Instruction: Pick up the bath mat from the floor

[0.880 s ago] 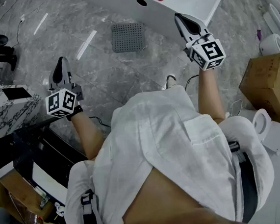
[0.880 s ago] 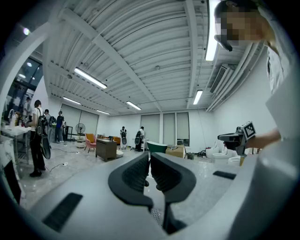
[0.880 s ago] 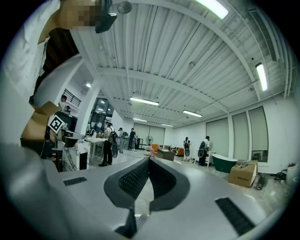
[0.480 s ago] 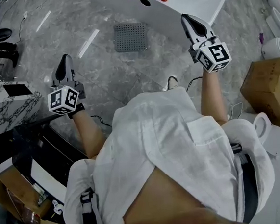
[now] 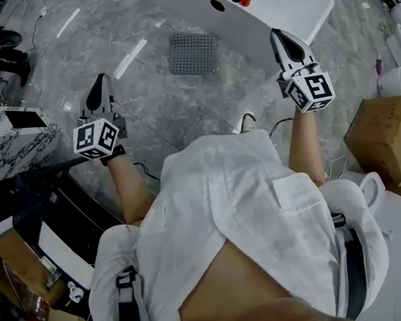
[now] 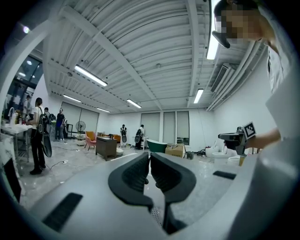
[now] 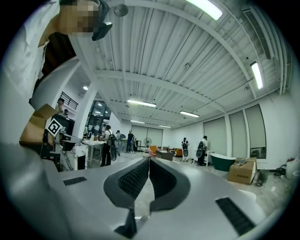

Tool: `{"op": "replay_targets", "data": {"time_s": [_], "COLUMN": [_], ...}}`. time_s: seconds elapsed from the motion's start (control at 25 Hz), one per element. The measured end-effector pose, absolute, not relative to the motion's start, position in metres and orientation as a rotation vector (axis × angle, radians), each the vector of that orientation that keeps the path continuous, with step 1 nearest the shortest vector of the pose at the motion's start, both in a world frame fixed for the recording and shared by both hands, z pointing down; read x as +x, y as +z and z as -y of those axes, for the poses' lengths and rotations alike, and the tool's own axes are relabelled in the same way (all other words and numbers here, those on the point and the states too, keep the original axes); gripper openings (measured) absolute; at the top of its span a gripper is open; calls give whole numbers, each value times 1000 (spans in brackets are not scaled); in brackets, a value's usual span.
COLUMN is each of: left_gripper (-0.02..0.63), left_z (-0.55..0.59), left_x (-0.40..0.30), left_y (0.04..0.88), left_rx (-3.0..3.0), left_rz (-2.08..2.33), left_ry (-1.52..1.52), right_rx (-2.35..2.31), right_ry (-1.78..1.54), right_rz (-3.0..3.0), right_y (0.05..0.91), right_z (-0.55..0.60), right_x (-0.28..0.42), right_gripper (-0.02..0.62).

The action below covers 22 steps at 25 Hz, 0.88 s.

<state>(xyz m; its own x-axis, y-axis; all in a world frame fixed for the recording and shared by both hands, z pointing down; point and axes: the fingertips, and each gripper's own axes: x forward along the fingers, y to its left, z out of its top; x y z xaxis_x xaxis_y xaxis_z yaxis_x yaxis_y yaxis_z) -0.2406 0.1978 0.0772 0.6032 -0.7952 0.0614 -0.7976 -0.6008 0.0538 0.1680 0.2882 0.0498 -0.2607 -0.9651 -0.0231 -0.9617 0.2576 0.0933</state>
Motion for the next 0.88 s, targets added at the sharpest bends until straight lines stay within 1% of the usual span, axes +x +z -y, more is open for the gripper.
{"op": "replay_targets", "data": {"time_s": [0.64, 0.88], "left_gripper": [18, 18], "left_z": [-197, -189], "left_x": [-265, -257], "left_y": [81, 86], "left_rx": [2713, 2736], "left_rz": [1394, 1344], "left_ry": [20, 15], "right_rx": [1839, 1823], "right_ry": [-114, -97], "right_rz": [2478, 2481], "right_y": [53, 59], "right_z": [-272, -267], "right_x": [147, 140], "right_gripper": [28, 28]}}
